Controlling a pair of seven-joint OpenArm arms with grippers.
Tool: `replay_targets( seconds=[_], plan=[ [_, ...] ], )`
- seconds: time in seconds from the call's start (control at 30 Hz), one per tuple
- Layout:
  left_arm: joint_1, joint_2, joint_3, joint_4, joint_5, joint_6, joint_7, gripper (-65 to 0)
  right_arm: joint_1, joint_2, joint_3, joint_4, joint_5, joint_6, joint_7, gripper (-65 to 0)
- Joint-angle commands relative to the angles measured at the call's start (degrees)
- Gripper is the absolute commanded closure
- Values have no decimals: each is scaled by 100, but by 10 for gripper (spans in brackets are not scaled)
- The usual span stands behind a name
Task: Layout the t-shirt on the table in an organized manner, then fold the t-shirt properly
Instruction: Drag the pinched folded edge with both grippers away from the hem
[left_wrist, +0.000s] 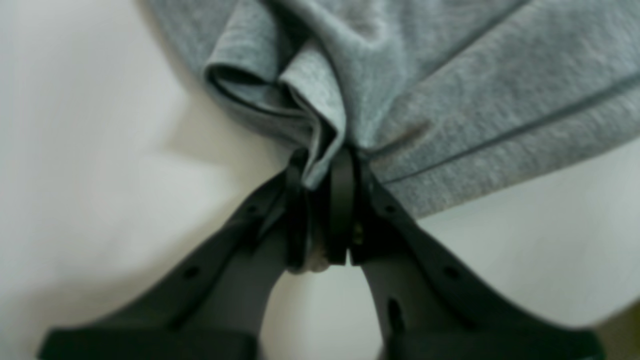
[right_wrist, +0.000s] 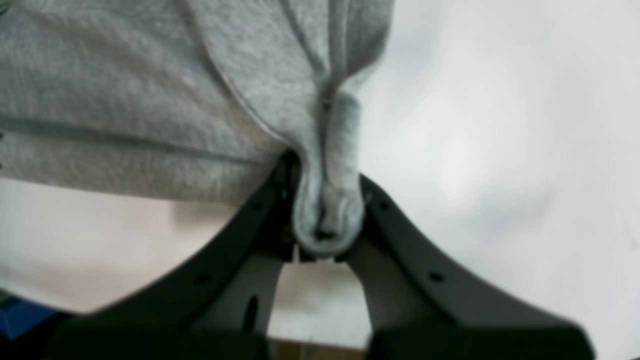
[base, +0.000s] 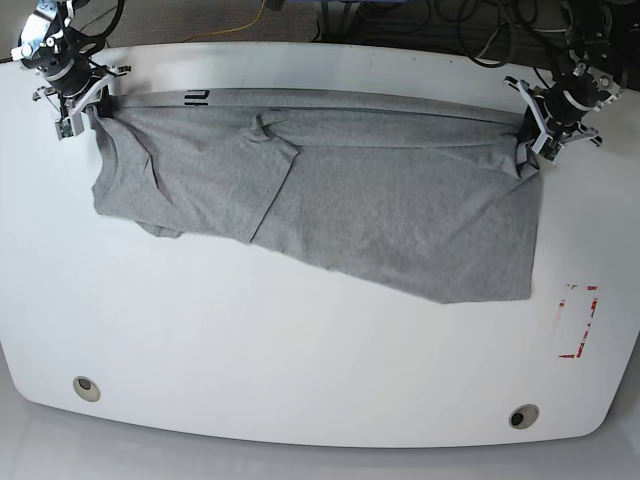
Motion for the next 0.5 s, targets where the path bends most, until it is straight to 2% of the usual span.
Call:
replay_targets(
  seconds=[0.0, 0.2, 0.47],
  plan=[
    [50, -103, -118, 71, 134, 101, 104, -93, -65, 124, 129, 217, -38, -91, 33, 0],
    [217, -112, -232, 80, 134, 101, 104, -257, -232, 80, 129, 428, -38, -100, -29, 0],
    [252, -112, -408, 80, 204, 101, 104, -267, -399, 71, 129, 551, -38, -100, -117, 0]
  ],
)
